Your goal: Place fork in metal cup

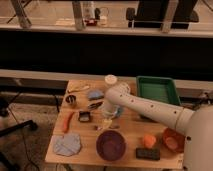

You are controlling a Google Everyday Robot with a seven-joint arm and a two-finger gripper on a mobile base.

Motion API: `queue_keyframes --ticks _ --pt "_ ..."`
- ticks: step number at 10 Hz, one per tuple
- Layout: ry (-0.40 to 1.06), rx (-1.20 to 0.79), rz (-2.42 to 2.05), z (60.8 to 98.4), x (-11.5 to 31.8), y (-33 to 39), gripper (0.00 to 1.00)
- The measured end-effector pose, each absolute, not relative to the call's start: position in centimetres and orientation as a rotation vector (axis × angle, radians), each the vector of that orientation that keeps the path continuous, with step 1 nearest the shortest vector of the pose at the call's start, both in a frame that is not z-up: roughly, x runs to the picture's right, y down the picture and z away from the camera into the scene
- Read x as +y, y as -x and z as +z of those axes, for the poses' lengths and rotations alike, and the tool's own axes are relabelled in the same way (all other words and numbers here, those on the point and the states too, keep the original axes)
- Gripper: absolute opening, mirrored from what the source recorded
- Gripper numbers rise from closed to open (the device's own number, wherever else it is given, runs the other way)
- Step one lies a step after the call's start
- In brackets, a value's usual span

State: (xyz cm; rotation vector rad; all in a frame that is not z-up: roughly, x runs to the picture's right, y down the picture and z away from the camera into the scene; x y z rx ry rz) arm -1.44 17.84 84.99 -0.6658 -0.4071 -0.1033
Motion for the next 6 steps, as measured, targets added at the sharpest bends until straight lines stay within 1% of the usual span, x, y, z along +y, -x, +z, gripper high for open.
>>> queue_keyframes --ticks 6 --pt "0.664 -0.388 -0.099 85.14 18.87 0.93 0.79"
